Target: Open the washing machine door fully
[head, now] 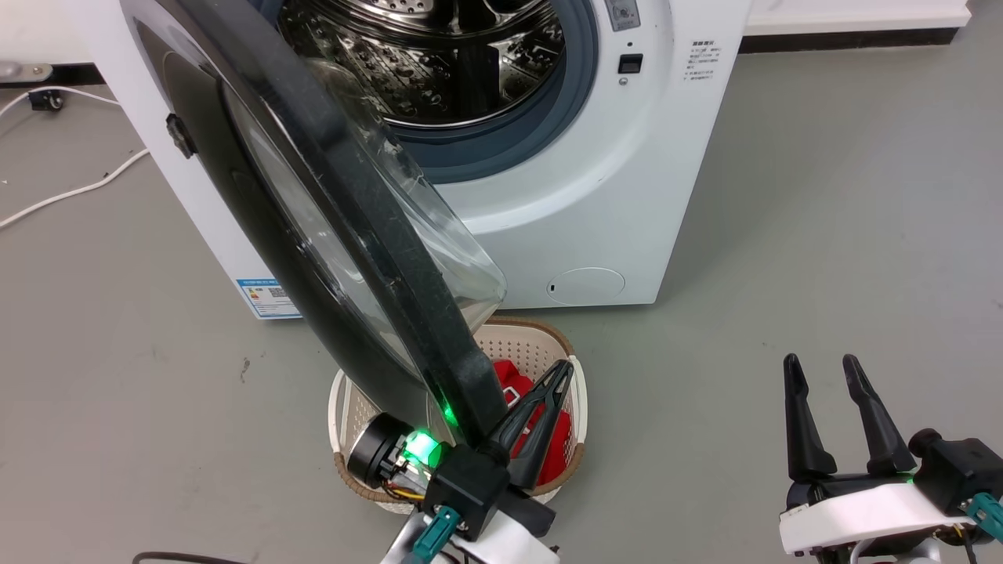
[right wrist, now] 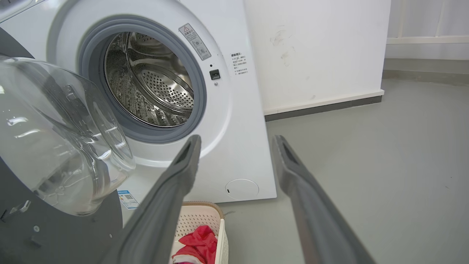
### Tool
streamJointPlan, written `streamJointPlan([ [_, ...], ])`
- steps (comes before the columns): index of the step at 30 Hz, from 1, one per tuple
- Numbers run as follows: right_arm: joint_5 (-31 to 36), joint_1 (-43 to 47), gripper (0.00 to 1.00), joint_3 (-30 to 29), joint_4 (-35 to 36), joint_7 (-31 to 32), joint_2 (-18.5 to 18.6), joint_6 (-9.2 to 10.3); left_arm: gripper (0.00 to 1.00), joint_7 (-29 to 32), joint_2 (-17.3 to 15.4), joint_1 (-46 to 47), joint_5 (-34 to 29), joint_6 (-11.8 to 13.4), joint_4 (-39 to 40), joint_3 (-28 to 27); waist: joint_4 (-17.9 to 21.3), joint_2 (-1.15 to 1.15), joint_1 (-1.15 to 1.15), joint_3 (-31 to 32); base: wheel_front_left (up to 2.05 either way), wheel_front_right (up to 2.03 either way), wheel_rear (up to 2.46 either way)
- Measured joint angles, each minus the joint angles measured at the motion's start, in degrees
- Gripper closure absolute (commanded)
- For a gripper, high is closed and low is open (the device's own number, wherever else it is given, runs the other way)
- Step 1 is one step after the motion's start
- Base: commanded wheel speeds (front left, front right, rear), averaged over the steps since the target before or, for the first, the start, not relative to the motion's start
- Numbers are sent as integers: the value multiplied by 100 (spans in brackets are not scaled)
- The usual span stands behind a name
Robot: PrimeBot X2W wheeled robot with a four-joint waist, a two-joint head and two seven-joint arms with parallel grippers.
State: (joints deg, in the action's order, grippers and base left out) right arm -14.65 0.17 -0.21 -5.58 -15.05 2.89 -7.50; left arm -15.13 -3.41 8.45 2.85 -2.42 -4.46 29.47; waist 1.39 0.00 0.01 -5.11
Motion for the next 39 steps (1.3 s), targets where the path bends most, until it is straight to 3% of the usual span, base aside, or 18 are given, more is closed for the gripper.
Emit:
streamJointPlan([
  [10, -96, -20, 0, 99, -149, 0, 0, 0, 100, -18, 60, -182, 60, 216, 77, -122, -68, 0, 0, -35, 0, 0, 0],
  [17, -123, -10, 0, 68, -212, 8, 1, 0, 100, -18, -56, -728, 43, 439, 453, -243, -354, 0, -1, -22, 0, 0, 0],
  [28, -99, 52, 0, -14, -188, 99, 0, 0, 100, -11, -283, -1419, 47, 761, 926, -455, -1279, 0, 0, -36, 0, 0, 0],
  [39, -82, 103, 0, -30, -124, 224, 0, 0, 100, -9, -544, -1777, 159, 1056, 1124, -1002, -2292, 0, 0, -17, 0, 0, 0],
])
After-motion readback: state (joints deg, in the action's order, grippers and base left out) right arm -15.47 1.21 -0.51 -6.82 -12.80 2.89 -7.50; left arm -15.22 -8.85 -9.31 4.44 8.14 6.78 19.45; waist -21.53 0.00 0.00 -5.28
